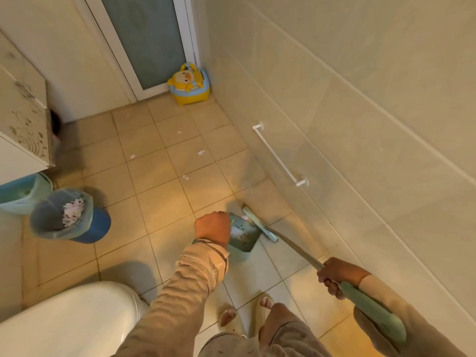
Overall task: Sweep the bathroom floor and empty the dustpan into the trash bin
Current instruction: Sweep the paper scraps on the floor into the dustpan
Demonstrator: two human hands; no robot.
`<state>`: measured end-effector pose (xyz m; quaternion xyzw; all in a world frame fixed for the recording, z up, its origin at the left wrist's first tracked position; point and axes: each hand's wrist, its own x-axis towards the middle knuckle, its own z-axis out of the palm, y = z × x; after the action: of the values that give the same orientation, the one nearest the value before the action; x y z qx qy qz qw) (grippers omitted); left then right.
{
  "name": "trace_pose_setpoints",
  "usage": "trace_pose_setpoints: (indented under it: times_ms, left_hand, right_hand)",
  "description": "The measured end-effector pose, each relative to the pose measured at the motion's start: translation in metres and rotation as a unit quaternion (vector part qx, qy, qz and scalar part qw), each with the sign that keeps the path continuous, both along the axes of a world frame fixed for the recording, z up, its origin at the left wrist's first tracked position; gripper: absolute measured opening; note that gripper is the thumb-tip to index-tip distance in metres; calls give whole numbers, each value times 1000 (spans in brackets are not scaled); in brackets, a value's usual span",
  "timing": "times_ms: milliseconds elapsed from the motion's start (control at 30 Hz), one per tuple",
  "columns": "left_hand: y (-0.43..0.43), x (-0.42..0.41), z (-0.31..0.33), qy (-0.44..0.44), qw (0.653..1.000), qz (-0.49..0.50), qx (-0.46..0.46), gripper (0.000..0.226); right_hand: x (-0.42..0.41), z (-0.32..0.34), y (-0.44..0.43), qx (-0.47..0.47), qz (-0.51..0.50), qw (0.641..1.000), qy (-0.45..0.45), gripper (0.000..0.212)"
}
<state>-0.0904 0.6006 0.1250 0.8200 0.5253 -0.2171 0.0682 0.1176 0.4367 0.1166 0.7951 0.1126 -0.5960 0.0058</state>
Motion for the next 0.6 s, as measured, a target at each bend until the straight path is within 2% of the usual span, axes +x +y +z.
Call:
trace_pose_setpoints:
  times_ms: [167,433,500,600]
  left_hand:
    - [8,11,9,9,1000,-28,-5,29]
    - [33,19,12,44,999,26,-16,26]
    - [34,21,13,55,997,38,-26,27]
    - [30,20,11,64,996,57,-33,28]
  right_hand:
    - [11,6,40,35,115,992,-44,35]
    - [48,-5,103,12,295,953,-65,37]
    - [57,-8,107,2,314,948,-51,29]
    - [75,-3,108,-37,385,922,-33,14]
